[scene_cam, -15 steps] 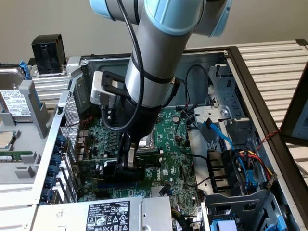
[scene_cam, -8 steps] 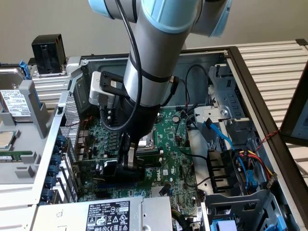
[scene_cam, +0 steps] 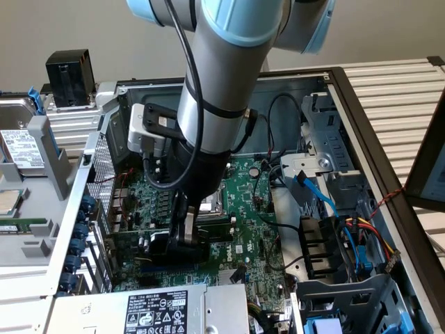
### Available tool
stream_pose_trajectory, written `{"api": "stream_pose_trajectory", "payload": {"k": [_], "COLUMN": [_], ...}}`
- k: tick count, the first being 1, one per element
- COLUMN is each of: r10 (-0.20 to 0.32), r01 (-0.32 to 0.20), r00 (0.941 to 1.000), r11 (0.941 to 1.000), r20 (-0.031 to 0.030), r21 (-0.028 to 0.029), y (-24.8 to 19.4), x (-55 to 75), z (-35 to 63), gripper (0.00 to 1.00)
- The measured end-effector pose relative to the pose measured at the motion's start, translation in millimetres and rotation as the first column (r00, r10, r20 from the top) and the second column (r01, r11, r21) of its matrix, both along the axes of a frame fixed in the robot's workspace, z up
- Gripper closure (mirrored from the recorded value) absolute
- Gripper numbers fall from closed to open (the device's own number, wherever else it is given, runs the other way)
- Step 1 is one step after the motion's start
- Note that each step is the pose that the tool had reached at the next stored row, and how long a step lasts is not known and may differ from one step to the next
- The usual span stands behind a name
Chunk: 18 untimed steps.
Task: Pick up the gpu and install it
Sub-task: 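Insert the gpu into the slot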
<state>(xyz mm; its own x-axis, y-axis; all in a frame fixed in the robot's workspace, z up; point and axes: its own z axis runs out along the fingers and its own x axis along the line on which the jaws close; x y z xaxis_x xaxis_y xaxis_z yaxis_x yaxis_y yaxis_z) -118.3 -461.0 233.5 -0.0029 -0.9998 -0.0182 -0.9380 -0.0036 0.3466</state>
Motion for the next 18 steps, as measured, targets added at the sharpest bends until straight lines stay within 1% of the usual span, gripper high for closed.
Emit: {"api": "stream_pose_trajectory", "payload": {"k": [2,4,5,6,7,8,9,10,13,18], "r10": [0.000,0.000,0.000,0.000,0.000,0.000,0.000,0.000,0.000,0.000], "r01": [0.000,0.000,0.000,0.000,0.000,0.000,0.000,0.000,0.000,0.000], "r00": [1.0000,1.0000,1.0000,1.0000,1.0000,1.0000,1.0000,1.0000,1.0000,0.9999], "r11": [1.0000,1.0000,1.0000,1.0000,1.0000,1.0000,1.0000,1.0000,1.0000,1.0000], "r20": [0.0018,0.0032,0.0035,0.0039,0.0042,0.0047,0.0050,0.0053,0.0068,0.0130], "r21": [-0.0001,0.0011,0.0004,-0.0001,-0.0001,-0.0002,-0.0002,-0.0002,-0.0001,0.0000], "y": [0.0,0.2,0.1,0.0,0.0,0.0,0.0,0.0,0.0,0.0], "x": [-0.6,-0.9,-1.0,-1.0,-1.1,-1.1,-1.1,-1.2,-1.2,-1.9], "z": [0.1,0.1,0.3,0.8,1.1,1.5,2.1,2.9,9.5,26.4], "gripper": [0.73,0.72,0.67,0.67,0.60,0.60,0.53,0.53,0.53,0.53]}}
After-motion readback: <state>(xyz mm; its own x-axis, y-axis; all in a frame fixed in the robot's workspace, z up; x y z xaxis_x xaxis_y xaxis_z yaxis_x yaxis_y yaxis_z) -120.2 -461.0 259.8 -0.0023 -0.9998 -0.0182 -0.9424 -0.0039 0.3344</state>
